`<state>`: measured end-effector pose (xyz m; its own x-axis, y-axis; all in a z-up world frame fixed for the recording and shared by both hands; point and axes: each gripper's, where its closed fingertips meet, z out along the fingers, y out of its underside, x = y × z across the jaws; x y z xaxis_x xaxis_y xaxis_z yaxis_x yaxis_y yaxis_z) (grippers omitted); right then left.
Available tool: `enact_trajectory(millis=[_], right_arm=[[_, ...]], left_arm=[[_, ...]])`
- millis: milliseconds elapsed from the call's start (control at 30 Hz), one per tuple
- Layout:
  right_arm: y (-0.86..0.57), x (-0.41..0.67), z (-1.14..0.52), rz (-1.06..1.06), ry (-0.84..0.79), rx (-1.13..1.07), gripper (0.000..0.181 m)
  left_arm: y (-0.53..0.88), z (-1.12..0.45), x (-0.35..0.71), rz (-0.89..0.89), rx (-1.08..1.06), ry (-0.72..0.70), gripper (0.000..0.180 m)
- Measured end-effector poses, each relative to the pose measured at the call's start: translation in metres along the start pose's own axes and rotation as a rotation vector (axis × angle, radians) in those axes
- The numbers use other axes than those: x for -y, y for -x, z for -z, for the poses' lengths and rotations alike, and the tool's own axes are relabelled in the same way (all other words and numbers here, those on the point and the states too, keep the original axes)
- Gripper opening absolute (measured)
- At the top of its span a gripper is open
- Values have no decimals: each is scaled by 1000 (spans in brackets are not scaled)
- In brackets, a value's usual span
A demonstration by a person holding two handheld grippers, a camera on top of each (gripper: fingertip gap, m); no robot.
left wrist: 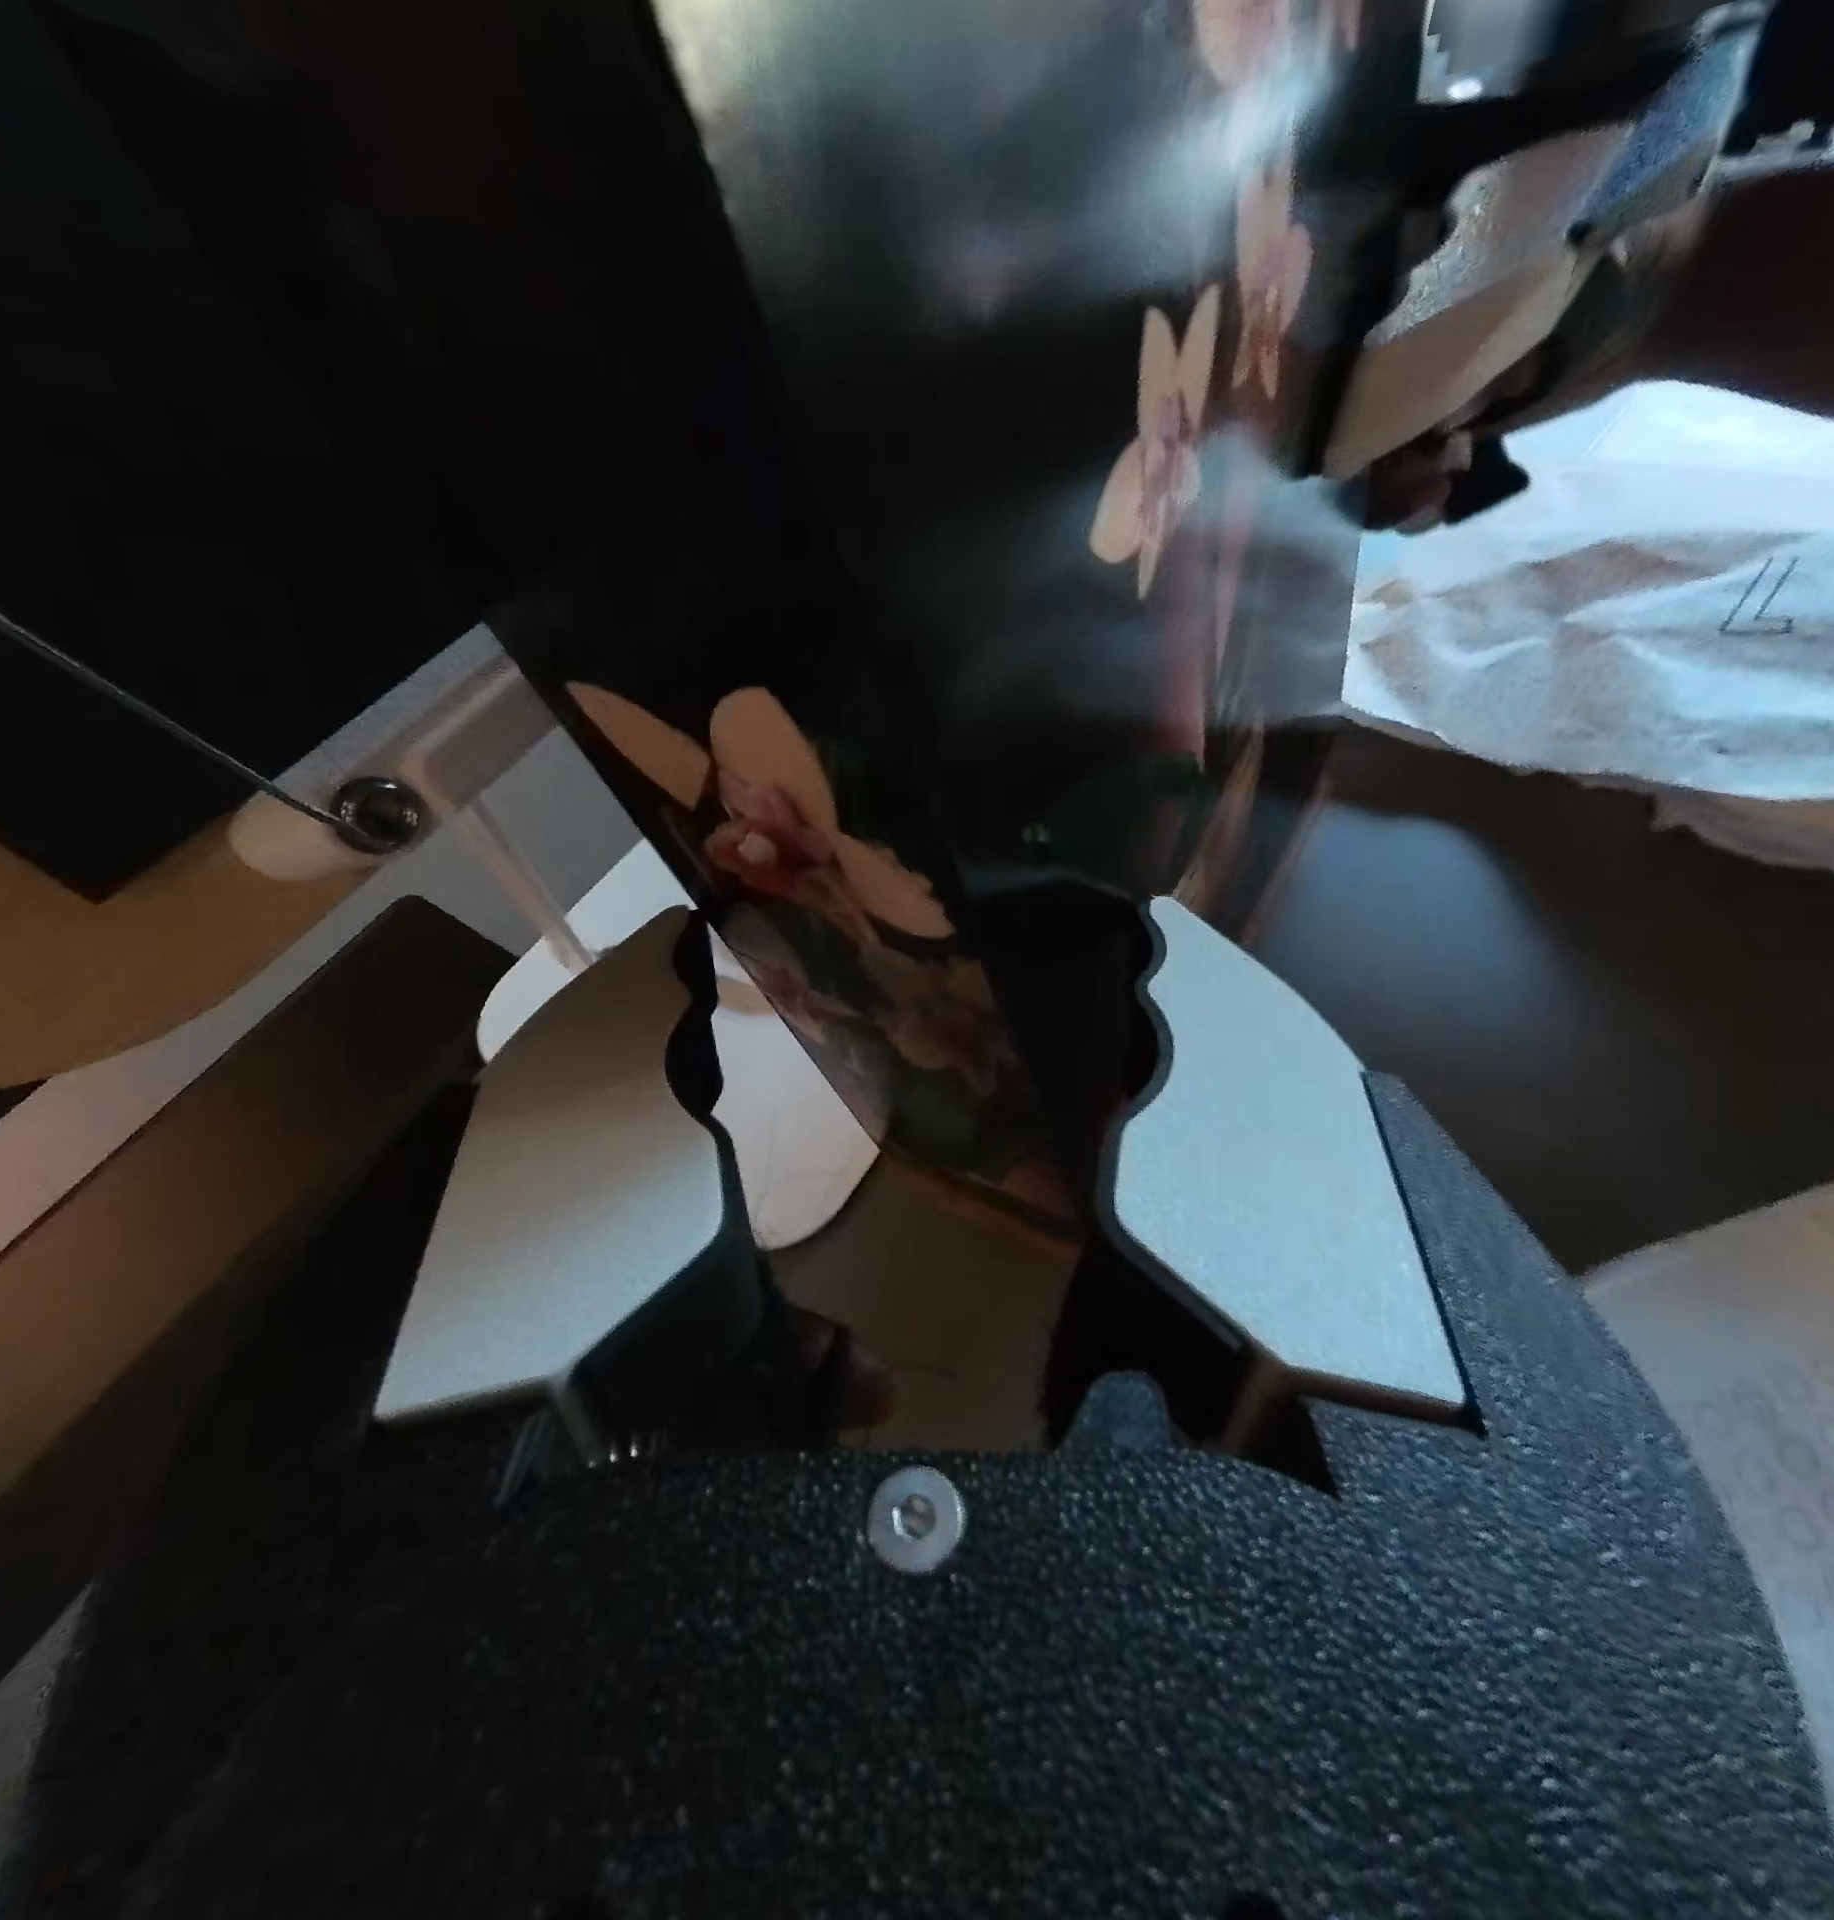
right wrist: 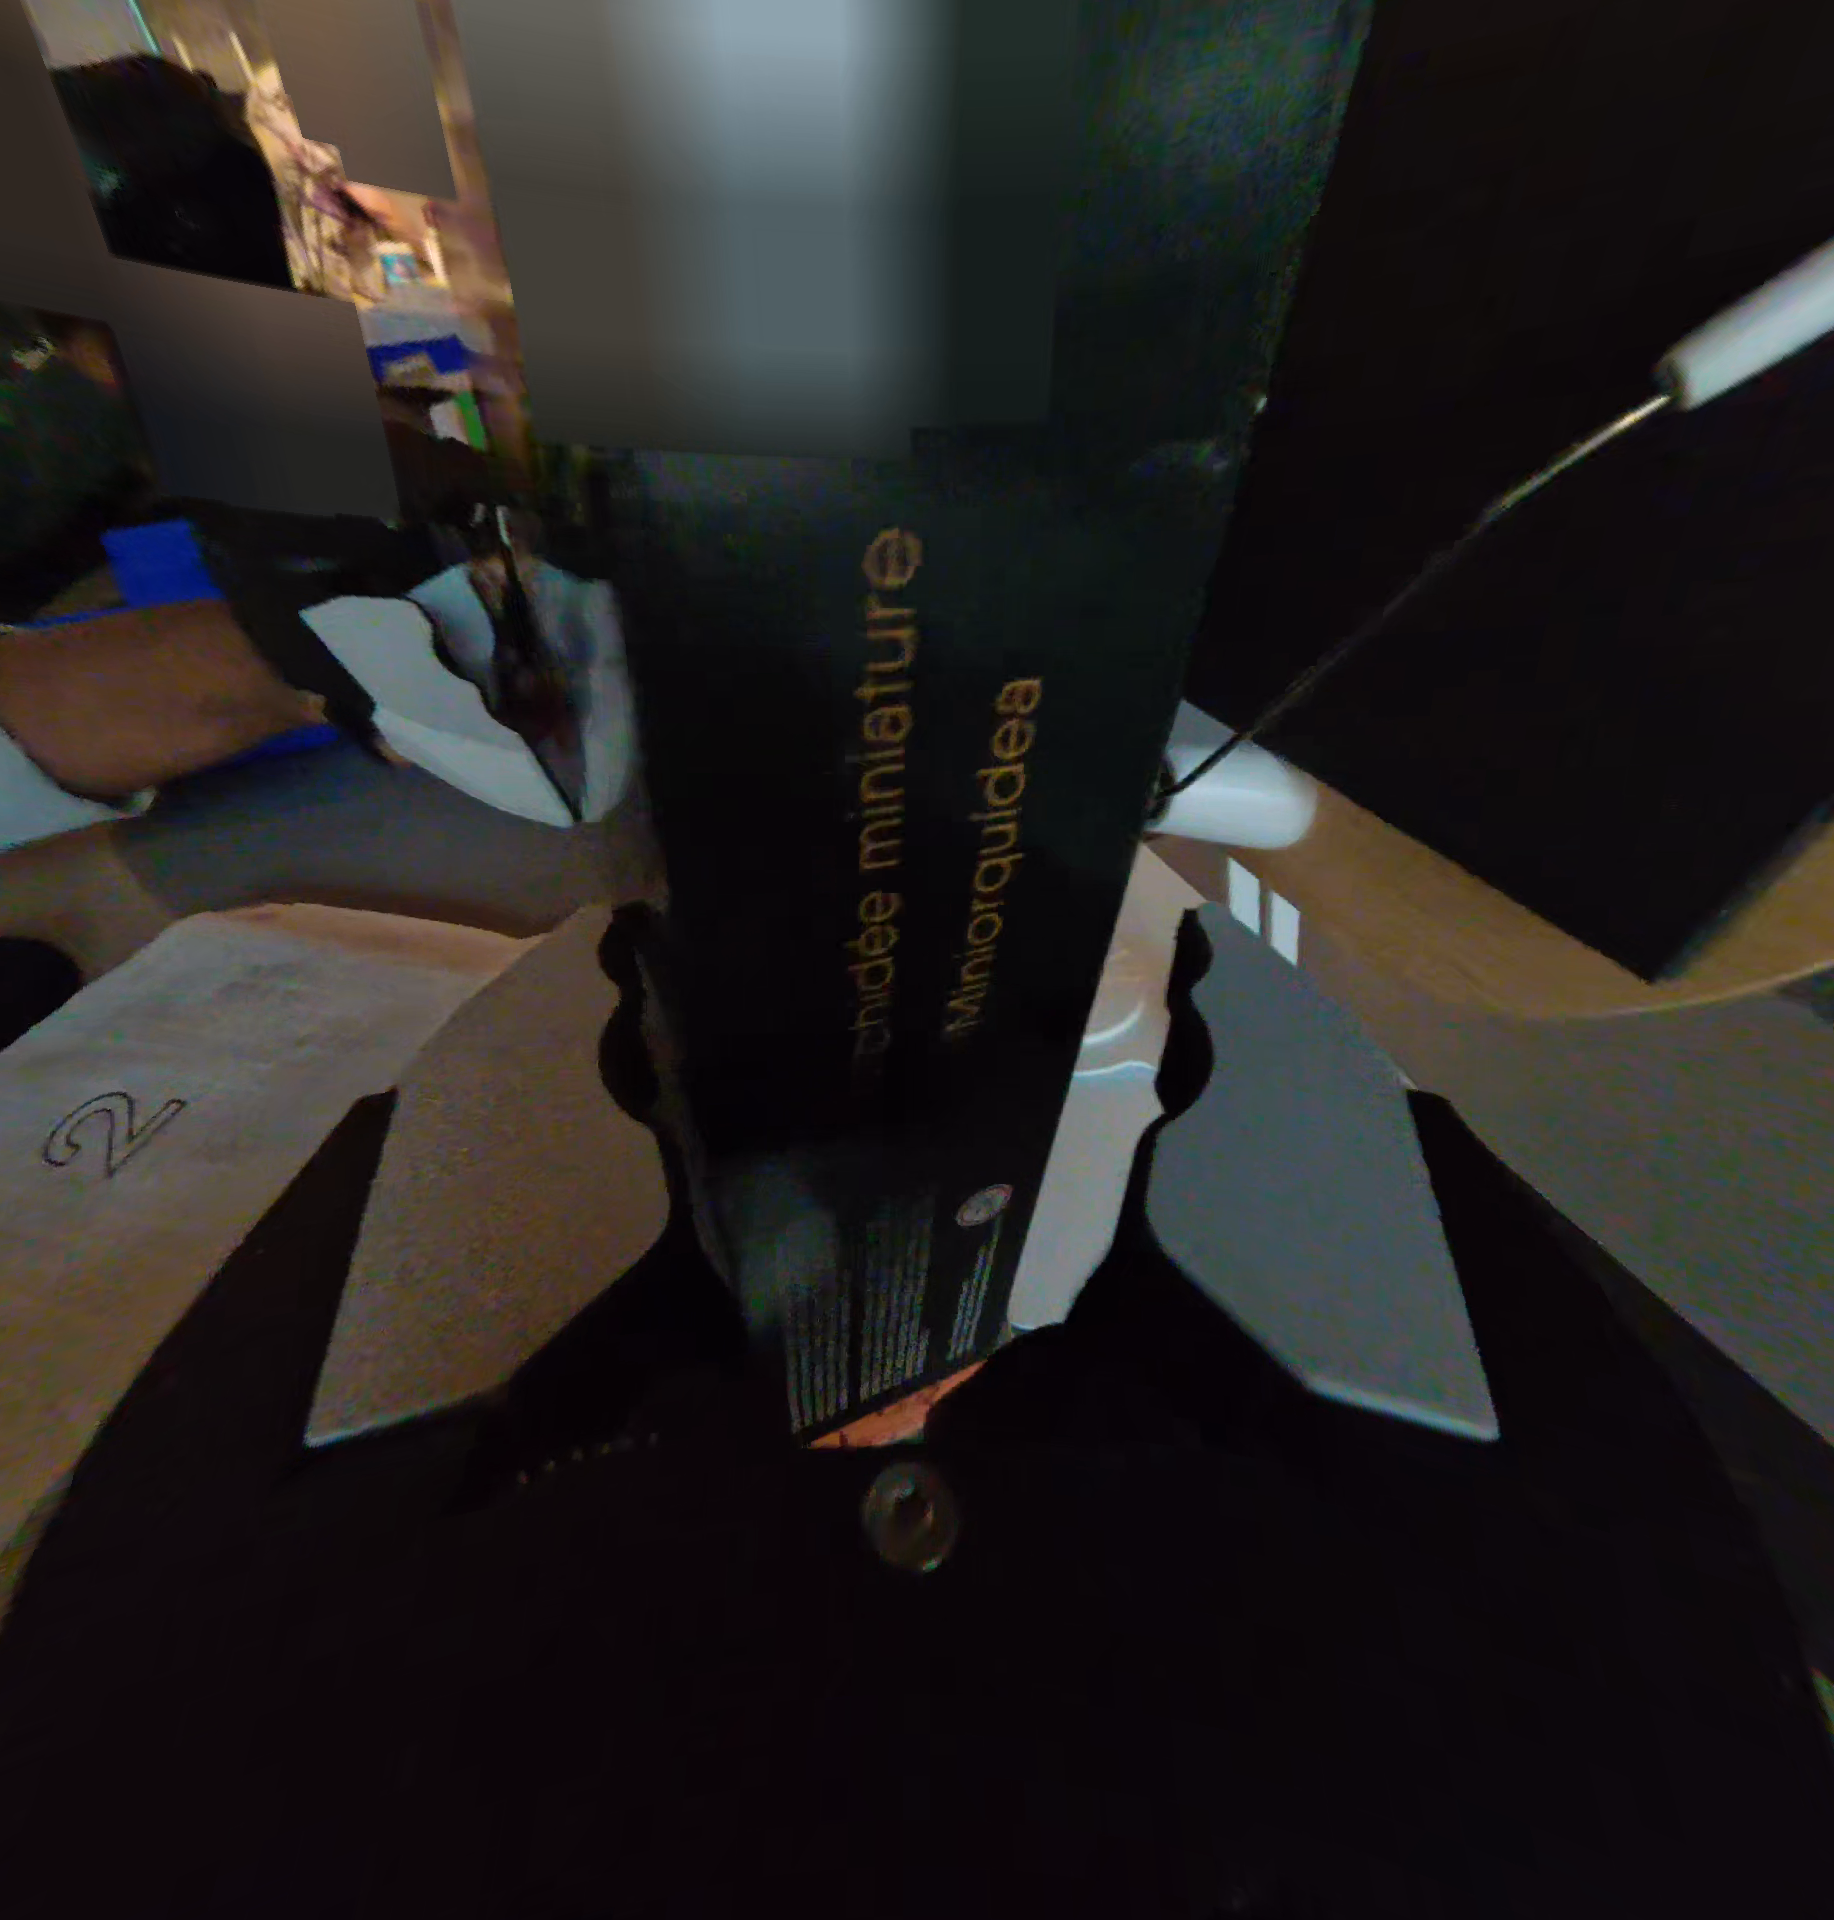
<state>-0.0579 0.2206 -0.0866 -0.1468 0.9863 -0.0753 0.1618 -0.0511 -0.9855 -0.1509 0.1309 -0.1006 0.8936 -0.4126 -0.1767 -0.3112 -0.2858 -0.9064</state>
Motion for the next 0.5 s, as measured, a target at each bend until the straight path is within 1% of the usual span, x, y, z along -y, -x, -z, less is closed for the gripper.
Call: enact_trajectory(millis=[33, 100, 133, 200, 267, 433, 467, 500], right_arm=[[3, 1, 0, 11, -20, 5, 86], [2, 0, 0, 43, -34, -40, 83], [1, 0, -1, 24, -36, -46, 83], [-5, 1, -3, -14, -34, -85, 82], [-4, 1, -2, -22, -19, -89, 83], [-2, 3, -2, 23, -72, -96, 86], [-4, 4, 0, 32, -79, -117, 88], [-7, 6, 2, 40, -87, -153, 90]], left_arm=[[0, -2, 0, 9, 5, -1, 75], [3, -6, -3, 32, 9, -6, 74], [5, -6, -3, 46, 8, -14, 73], [10, -8, -3, 82, 26, -11, 62], [10, -8, -3, 83, 17, 3, 62], [9, -4, -3, 62, 22, 0, 62], [9, -2, -7, 29, 41, 22, 61], [10, 0, -10, -14, 71, 45, 66]])
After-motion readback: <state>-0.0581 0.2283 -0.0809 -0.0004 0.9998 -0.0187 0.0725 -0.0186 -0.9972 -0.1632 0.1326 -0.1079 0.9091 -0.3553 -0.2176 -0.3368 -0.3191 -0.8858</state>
